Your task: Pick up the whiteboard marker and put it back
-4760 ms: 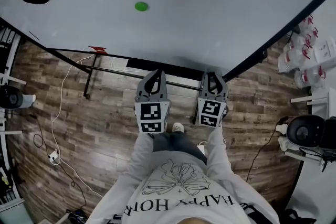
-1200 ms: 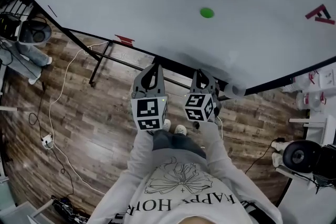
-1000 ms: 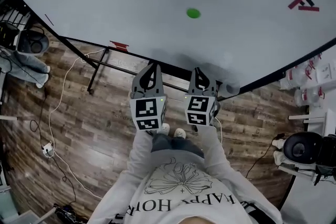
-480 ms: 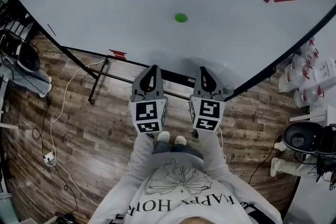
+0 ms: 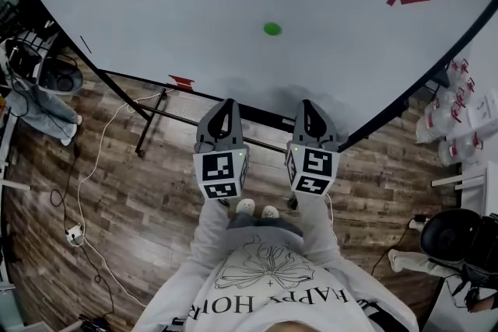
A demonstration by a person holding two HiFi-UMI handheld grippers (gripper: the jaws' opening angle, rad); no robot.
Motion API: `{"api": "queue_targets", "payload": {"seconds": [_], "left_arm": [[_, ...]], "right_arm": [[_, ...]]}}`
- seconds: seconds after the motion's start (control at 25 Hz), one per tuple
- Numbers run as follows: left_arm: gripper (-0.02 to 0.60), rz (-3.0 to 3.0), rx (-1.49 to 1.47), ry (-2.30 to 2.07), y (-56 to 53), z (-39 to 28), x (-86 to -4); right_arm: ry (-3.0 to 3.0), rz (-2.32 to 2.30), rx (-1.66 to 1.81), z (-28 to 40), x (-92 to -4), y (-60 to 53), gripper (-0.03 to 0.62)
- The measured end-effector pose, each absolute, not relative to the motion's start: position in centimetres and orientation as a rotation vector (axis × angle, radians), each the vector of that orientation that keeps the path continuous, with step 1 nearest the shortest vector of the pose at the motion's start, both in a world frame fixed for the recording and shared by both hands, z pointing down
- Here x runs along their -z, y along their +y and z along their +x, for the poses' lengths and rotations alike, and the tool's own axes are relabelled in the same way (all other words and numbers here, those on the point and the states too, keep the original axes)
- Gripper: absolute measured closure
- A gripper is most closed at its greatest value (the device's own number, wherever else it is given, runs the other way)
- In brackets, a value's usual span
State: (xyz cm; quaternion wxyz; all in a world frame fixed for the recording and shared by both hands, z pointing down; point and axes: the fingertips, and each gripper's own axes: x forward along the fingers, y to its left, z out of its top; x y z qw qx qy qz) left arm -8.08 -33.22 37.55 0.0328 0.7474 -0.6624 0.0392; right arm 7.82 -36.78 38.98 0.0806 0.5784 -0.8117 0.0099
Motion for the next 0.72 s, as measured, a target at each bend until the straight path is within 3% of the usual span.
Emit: {"api": "queue_targets", "payload": {"seconds": [0.72], "left_arm": [[0.575, 2.29, -0.127, -2.052, -33.37, -8.75, -37.33]], "right_arm": [[-2.432, 1.741, -0.021, 8.25, -38.79, -37.13, 0.588]]}}
